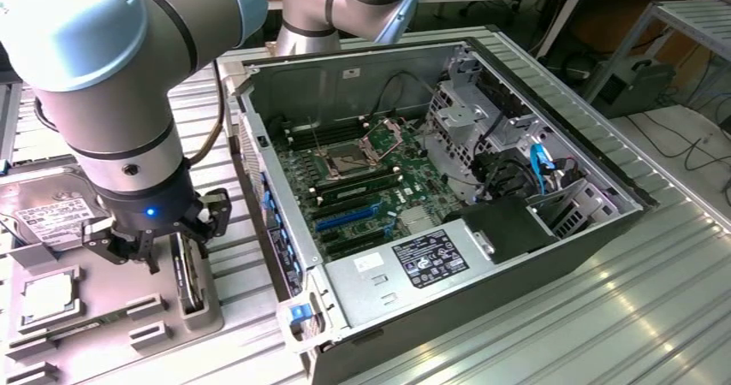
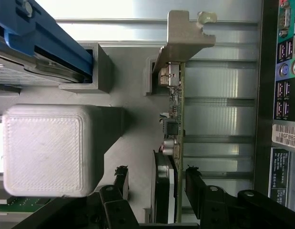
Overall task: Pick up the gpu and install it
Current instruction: 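Pick up the gpu and move the gpu toward the slot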
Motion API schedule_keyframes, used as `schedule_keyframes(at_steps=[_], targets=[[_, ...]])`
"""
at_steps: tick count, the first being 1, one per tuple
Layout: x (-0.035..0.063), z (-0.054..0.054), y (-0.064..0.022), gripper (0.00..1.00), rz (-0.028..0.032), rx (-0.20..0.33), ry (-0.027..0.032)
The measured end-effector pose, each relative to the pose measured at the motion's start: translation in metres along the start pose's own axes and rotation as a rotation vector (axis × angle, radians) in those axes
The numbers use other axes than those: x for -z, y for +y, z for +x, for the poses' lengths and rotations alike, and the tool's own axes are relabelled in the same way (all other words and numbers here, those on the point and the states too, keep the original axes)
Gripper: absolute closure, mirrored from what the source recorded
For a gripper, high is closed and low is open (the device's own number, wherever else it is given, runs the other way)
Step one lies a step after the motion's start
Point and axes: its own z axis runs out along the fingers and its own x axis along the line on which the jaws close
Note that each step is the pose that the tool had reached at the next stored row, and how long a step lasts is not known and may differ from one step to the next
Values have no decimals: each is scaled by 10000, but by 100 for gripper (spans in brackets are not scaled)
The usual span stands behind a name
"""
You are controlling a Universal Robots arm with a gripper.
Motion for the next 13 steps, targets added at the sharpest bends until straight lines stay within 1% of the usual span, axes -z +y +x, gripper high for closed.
schedule_keyframes(at_steps=[4,7,8,9,13], targets=[[0,0,0,41,0,0,0],[0,0,0,60,0,0,-1],[0,0,0,60,0,0,-1],[0,0,0,67,0,0,-1],[0,0,0,67,0,0,0]])
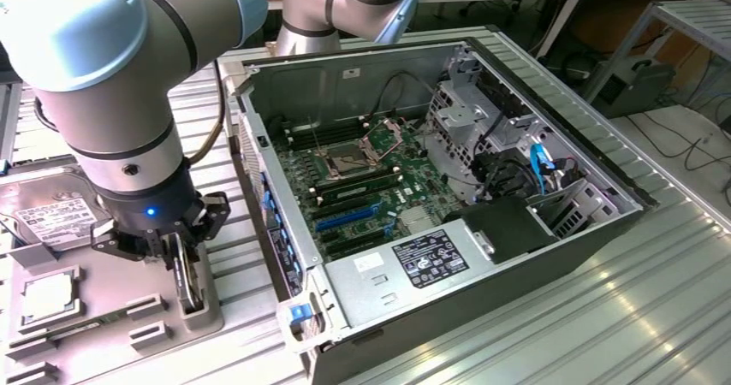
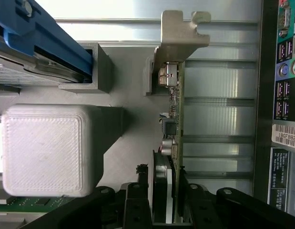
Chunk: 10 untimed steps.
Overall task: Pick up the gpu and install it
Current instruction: 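Pick up the gpu and move the gpu toward the slot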
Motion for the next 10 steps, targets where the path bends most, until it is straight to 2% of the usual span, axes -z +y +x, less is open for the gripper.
schedule_keyframes(at_steps=[10], targets=[[-1,-24,-2,67,-1,-1,0]])
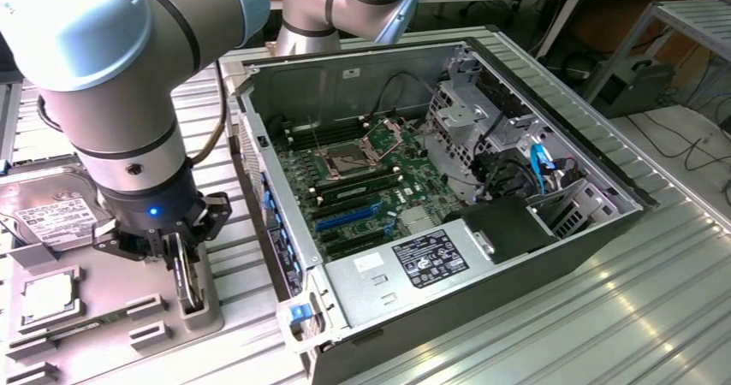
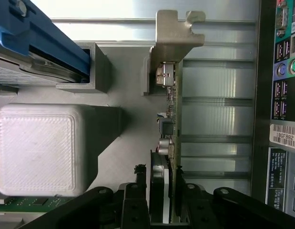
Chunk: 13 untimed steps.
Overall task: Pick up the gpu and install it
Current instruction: 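Pick up the gpu and move the gpu toward the slot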
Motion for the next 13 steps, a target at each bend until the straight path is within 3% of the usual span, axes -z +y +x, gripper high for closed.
schedule_keyframes(at_steps=[9,13], targets=[[0,-8,-1,67,1,1,0],[0,-8,-1,72,1,2,1]])
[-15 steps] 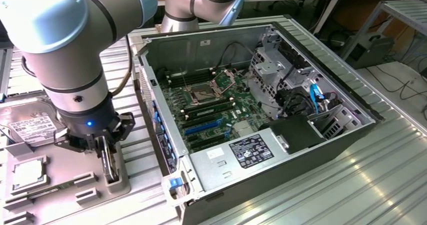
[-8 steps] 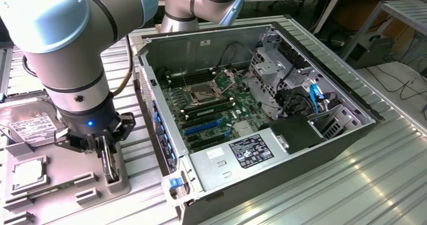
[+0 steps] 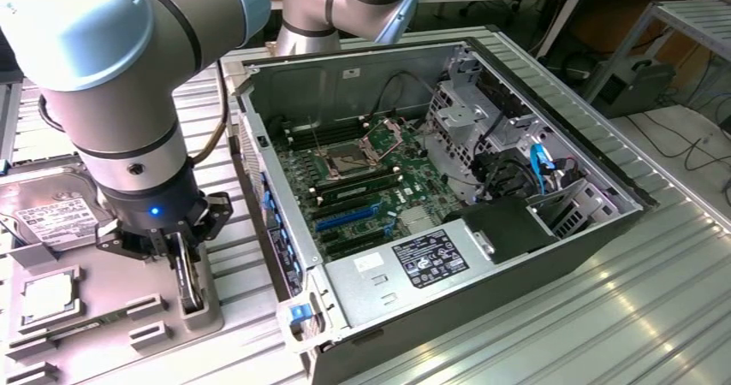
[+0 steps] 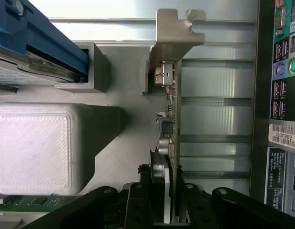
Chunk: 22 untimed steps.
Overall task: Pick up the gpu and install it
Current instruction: 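Pick up the gpu and move the gpu toward the slot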
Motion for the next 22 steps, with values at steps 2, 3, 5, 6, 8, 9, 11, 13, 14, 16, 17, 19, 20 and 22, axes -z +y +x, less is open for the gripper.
schedule_keyframes(at_steps=[2,3,5,6,8,9,11,13,14,16,17,19,20,22], targets=[[0,-2,0,72,-1,0,0],[0,-2,0,72,0,-1,0],[0,-2,0,72,0,0,0],[0,-2,0,72,0,0,0],[0,-2,0,72,0,-1,0],[0,-2,0,72,0,-1,0],[0,-2,0,72,0,0,0],[3,-2,0,72,0,-1,0],[14,-2,0,72,2,-1,2],[42,-2,0,72,0,0,1],[60,-2,1,72,0,0,0],[109,-2,1,72,-1,-1,-1],[138,-1,1,72,0,-1,0],[203,-1,2,72,0,0,0]])
